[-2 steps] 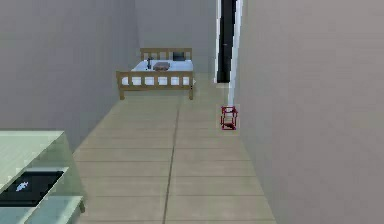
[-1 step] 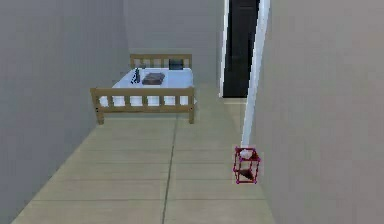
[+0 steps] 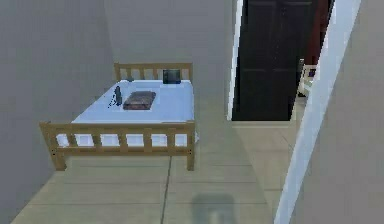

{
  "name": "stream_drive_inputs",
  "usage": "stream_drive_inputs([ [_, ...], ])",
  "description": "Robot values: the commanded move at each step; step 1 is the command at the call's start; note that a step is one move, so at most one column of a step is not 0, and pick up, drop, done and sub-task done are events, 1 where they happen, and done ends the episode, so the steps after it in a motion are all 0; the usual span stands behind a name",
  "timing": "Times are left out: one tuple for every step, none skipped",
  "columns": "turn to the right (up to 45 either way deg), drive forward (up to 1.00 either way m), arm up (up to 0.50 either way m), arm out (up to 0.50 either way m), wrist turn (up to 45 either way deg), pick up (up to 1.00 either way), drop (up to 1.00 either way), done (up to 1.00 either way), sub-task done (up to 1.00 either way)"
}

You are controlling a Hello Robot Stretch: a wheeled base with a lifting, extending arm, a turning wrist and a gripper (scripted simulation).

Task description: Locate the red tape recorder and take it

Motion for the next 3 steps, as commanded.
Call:
stream_drive_inputs([
  [0.0,1.00,0.00,0.00,0.0,0.00,0.00,0.00,0.00],
  [-6.0,0.00,0.00,0.00,0.0,0.00,0.00,0.00,0.00],
  [0.0,0.30,0.00,0.00,0.0,0.00,0.00,0.00,0.00],
])
